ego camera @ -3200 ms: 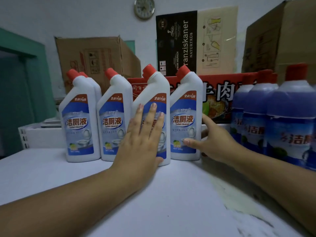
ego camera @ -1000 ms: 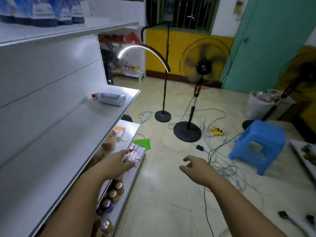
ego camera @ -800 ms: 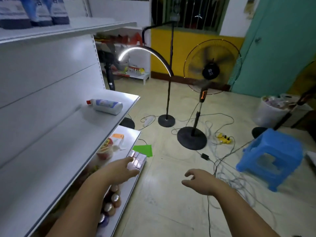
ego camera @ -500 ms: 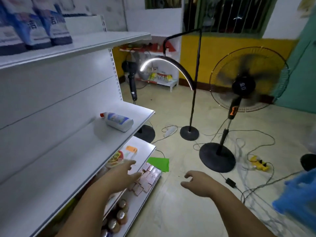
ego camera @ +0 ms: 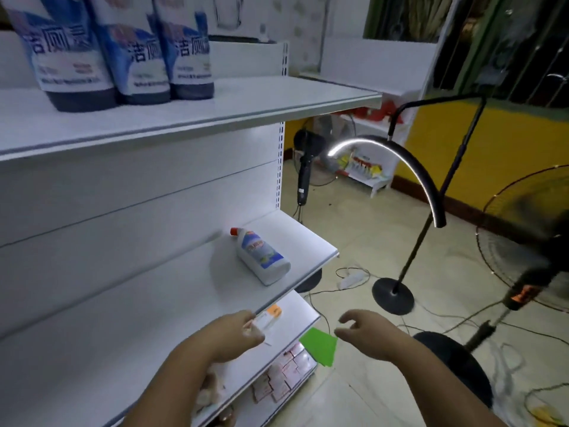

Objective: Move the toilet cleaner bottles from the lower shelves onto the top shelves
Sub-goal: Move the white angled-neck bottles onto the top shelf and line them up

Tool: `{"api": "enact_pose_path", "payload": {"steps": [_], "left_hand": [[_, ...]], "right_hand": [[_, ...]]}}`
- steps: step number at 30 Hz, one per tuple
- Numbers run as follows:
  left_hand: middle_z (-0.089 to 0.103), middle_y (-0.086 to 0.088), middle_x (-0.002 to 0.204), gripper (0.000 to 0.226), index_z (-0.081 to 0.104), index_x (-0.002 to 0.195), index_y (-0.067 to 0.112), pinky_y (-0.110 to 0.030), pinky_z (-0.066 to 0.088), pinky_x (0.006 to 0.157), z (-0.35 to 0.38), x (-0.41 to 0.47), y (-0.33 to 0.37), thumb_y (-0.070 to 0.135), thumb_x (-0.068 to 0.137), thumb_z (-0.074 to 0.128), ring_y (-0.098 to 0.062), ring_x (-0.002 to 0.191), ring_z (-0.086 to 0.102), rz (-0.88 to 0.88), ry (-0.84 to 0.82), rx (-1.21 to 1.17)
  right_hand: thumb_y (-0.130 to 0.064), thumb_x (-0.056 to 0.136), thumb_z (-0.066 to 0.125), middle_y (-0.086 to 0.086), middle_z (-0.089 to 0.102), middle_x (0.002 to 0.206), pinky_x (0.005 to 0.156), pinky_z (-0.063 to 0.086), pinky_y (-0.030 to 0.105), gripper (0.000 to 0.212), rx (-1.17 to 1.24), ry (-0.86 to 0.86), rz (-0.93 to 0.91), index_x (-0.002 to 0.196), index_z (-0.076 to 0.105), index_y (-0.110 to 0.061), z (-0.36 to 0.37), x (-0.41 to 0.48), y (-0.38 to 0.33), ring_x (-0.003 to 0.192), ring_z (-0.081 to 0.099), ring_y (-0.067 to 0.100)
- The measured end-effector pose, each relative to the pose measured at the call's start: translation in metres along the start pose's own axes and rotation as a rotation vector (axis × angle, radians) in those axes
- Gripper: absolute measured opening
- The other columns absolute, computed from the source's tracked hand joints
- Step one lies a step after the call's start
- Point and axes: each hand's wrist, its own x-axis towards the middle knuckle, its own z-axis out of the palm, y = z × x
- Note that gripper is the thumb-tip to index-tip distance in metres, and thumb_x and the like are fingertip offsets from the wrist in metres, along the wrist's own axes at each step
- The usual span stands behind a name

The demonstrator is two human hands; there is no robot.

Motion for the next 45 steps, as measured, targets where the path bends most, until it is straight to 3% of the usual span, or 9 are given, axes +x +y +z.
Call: {"api": "enact_pose_path", "payload": {"steps": [8,16,22,29,33,36,40,43,45], "left_hand": [[0.038,-0.005,0.15,0.063,0.032,0.145,0.022,-0.029,0.035,0.105,-0.031,0.039,-0.005,0.043,0.09,0.054,-0.022,0.133,0.041,-0.098,0.057,0.006],[0.039,-0.004,0.149,0.061,0.034,0.144,0.025,-0.03,0.037,0.104,-0.039,0.059,0.002,0.045,0.09,0.054,-0.022,0.131,0.044,-0.272,0.13,-0.091],[0.036,0.001,0.15,0.059,0.03,0.145,0.025,-0.029,0.035,0.103,-0.048,0.053,0.017,0.044,0.092,0.049,-0.018,0.13,0.043,-0.418,0.208,-0.117],[0.032,0.004,0.152,0.059,0.028,0.145,0.027,-0.028,0.033,0.103,-0.032,-0.003,0.002,0.045,0.093,0.048,-0.017,0.131,0.04,-0.672,0.327,-0.203],[0.032,0.004,0.152,0.062,0.026,0.146,0.03,-0.027,0.036,0.103,-0.007,-0.05,-0.009,0.046,0.091,0.05,-0.017,0.131,0.041,-0.786,0.378,-0.333],[0.035,0.003,0.15,0.064,0.027,0.145,0.032,-0.024,0.042,0.094,0.011,-0.087,-0.018,0.047,0.089,0.054,-0.015,0.127,0.044,-0.805,0.459,-0.462],[0.047,0.007,0.139,0.062,0.036,0.141,0.034,-0.025,0.044,0.097,0.035,-0.154,-0.034,0.053,0.085,0.055,-0.009,0.118,0.049,-0.817,0.6,-0.526],[0.05,0.007,0.134,0.06,0.038,0.141,0.03,-0.02,0.044,0.086,0.057,-0.213,-0.054,0.05,0.087,0.055,-0.011,0.115,0.051,-0.854,0.666,-0.524],[0.043,0.004,0.145,0.066,0.033,0.144,0.028,-0.025,0.043,0.095,0.073,-0.249,-0.073,0.051,0.086,0.054,-0.014,0.123,0.049,-0.878,0.662,-0.541]], "right_hand": [[-0.043,0.088,0.055,0.003,0.061,0.127,0.092,0.045,0.028,0.048,0.011,-0.028,-0.155,0.129,0.052,-0.019,-0.005,0.087,-0.057,0.11,0.058,0.021],[-0.043,0.09,0.055,0.007,0.047,0.135,0.069,0.048,0.025,0.063,0.188,-0.082,-0.294,0.144,0.026,-0.03,-0.01,0.177,-0.09,0.099,0.051,0.014],[-0.057,0.075,0.066,0.008,0.055,0.114,0.082,0.053,0.037,0.067,0.264,-0.187,-0.227,0.119,0.039,-0.015,0.011,0.224,-0.104,0.095,0.059,0.022],[-0.047,0.055,0.076,0.011,0.069,0.088,0.069,0.057,0.037,0.064,0.239,-0.338,-0.234,0.105,0.059,-0.011,0.029,0.249,-0.138,0.075,0.067,0.028],[-0.022,0.059,0.084,0.014,0.063,0.08,0.056,0.051,0.031,0.06,0.188,-0.442,-0.317,0.104,0.05,-0.004,0.035,0.225,-0.153,0.068,0.064,0.027],[-0.026,0.057,0.085,0.014,0.069,0.081,0.055,0.052,0.029,0.058,0.133,-0.582,-0.384,0.102,0.057,-0.003,0.058,0.176,-0.165,0.068,0.068,0.028],[-0.036,0.029,0.088,0.016,0.073,0.089,0.062,0.06,0.041,0.086,0.194,-0.732,-0.477,0.105,0.06,-0.005,0.117,0.117,-0.172,0.069,0.073,0.029],[-0.022,0.045,0.09,0.02,0.073,0.088,0.056,0.057,0.035,0.07,0.319,-0.756,-0.491,0.105,0.061,0.0,0.141,0.046,-0.19,0.069,0.072,0.032],[-0.017,0.049,0.088,0.018,0.074,0.085,0.057,0.057,0.035,0.06,0.365,-0.777,-0.527,0.101,0.064,-0.001,0.158,0.007,-0.203,0.068,0.073,0.031]]}}
